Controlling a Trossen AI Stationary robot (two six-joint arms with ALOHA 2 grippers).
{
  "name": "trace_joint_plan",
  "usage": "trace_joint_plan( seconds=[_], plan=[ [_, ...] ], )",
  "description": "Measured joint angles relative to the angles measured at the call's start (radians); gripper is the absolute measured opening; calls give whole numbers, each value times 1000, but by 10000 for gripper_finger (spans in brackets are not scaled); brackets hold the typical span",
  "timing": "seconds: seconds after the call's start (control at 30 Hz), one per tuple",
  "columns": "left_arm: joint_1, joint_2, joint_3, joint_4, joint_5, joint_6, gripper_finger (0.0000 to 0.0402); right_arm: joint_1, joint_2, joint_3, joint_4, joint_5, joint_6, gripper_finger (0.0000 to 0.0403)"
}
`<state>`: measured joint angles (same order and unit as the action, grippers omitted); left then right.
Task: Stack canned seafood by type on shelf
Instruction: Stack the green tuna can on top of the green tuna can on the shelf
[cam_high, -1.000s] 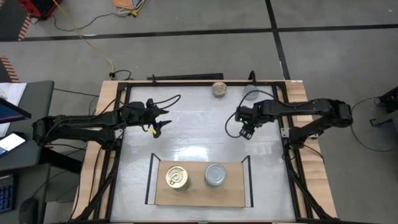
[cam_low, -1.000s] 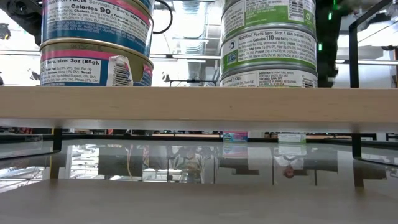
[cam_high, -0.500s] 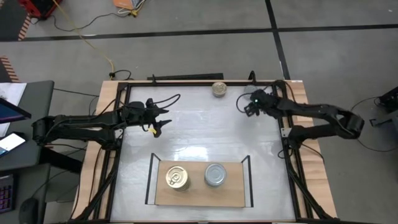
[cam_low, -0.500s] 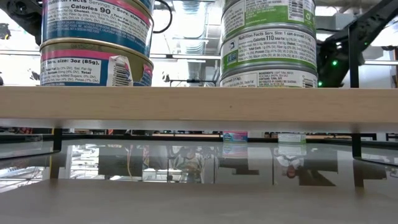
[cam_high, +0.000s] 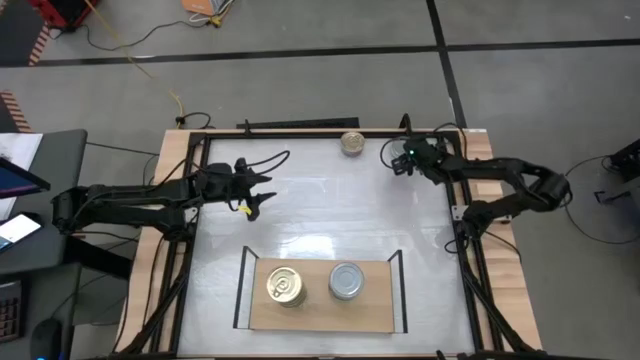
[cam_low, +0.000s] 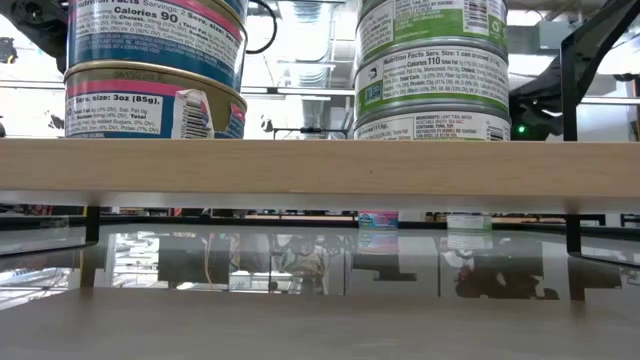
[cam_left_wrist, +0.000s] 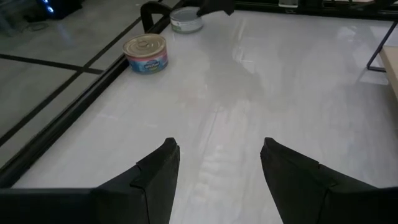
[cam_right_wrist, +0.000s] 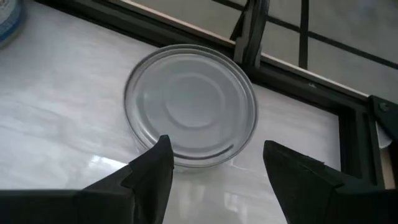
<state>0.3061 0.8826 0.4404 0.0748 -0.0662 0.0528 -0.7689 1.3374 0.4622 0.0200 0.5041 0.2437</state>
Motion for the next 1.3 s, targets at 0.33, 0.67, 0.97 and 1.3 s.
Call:
trace_joint_plan(
  seconds=[0.33,0.67,0.97,1.3],
  plan=[
    [0,0,0,-23,2,-9,215,68,-12,-8,-275,-16,86,275],
    [0,0,0,-42,15,-46,215,303,-174,-2,-502,-36,279,275],
    [0,0,0,-32,18,-48,215,464,-379,36,-391,-86,35,275],
    [0,3,0,-6,104,-8,215,465,-254,39,66,-319,-209,277]
  ],
)
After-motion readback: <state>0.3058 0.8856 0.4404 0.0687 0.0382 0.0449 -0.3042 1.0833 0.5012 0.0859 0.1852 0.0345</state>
